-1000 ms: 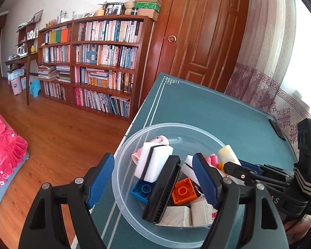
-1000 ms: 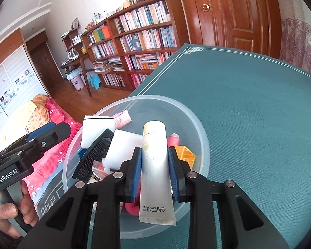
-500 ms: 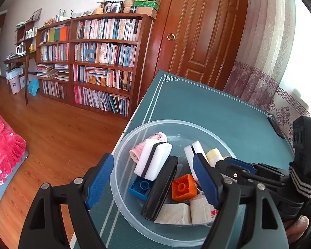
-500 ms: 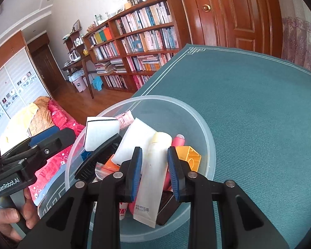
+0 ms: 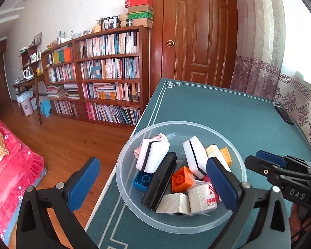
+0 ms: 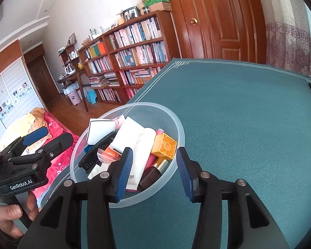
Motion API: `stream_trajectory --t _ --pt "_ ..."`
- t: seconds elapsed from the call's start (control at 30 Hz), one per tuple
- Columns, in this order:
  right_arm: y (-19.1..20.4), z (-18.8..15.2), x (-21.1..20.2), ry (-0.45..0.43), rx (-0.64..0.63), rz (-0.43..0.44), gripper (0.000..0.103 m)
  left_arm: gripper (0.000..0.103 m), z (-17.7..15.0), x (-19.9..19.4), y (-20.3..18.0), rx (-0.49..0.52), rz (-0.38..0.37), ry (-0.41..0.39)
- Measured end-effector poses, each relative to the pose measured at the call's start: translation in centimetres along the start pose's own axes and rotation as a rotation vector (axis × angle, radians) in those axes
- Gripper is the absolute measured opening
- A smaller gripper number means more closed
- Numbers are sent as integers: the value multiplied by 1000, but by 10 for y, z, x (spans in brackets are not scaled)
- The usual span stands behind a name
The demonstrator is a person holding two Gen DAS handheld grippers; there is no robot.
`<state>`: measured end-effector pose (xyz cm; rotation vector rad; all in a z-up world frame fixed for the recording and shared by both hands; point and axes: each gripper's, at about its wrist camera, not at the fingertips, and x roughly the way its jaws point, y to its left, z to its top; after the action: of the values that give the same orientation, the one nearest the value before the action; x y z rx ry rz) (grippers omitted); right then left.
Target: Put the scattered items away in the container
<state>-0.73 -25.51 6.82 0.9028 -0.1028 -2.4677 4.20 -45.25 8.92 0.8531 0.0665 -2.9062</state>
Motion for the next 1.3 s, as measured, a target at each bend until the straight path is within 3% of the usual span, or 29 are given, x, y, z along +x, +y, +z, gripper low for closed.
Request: stream_trajectory --t 0.27,0.47,0.7,1.0,1.1,1.3 --pt "11 -12 -44 -107 -39 -53 63 103 -3 -25 -20 70 83 -49" --pt "14 -22 -64 -130 -38 -91 75 103 -10 -40 -28 79 143 -59" --pt "21 -28 -76 -141 -27 -112 78 103 -25 -58 -43 168 302 -117" --pt "39 -36 -87 -153 -60 -145 79 103 -33 -72 -32 113 253 -98" --pt "41 -37 -88 -156 -61 -166 84 103 -34 -74 -31 114 247 -101" --pt "46 -36 -93 -181 -76 -276 85 103 -36 -78 -30 109 239 -103"
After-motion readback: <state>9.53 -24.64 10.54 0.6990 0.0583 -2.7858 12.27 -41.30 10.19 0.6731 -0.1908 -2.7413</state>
